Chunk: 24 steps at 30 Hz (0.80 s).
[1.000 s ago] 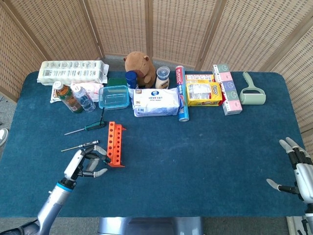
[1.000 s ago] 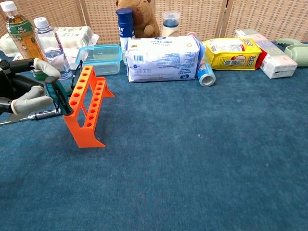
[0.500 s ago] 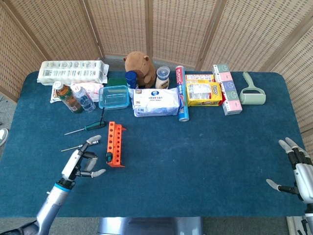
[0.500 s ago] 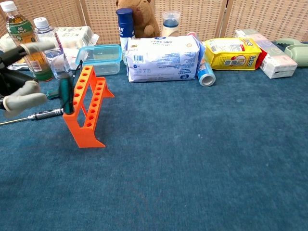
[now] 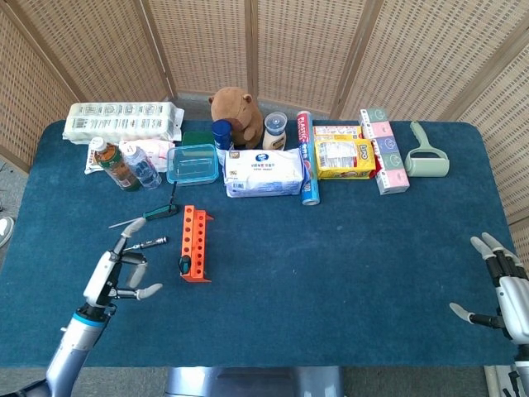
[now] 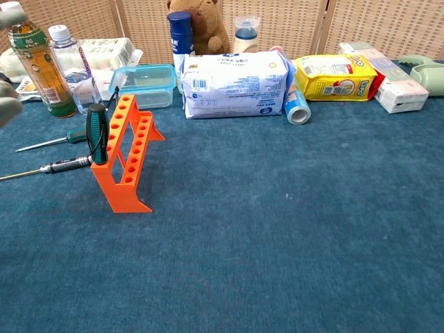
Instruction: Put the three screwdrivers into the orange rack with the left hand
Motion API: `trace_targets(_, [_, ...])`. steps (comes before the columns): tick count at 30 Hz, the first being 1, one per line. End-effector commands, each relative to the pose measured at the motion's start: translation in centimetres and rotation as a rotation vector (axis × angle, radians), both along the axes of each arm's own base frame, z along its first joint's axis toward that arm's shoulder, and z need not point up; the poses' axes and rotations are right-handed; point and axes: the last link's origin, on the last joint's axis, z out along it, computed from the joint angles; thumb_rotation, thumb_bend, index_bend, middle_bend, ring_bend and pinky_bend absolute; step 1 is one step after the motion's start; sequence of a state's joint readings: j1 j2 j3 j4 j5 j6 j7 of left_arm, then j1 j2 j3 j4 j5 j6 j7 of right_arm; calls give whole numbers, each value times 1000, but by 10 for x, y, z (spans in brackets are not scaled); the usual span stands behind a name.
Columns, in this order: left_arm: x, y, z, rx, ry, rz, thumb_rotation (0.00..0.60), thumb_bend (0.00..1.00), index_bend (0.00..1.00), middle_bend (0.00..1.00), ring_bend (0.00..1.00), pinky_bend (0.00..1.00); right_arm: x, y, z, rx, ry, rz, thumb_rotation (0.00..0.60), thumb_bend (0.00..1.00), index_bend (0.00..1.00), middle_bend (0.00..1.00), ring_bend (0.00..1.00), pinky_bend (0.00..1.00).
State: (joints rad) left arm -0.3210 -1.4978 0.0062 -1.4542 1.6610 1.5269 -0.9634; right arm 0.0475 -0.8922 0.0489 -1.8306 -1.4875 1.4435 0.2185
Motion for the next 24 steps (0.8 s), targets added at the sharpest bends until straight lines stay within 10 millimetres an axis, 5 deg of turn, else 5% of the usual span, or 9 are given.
trace_targets(1, [-16,3,18,89,110,85,600,68,151,888,795,886,0,0,-1,2,1,2,600,0,0,7,0,0])
trace_targets(9, [-35,18,34,139,398,314,600,85,407,888,795,886,2,0,-3,10,3,3,600,0,0,9,0,0])
trace_targets(24, [-39,48,8,136,748,621,600,158,461,888,795,886,0,0,0,11,-8,-2,600,0,0,19,0,0])
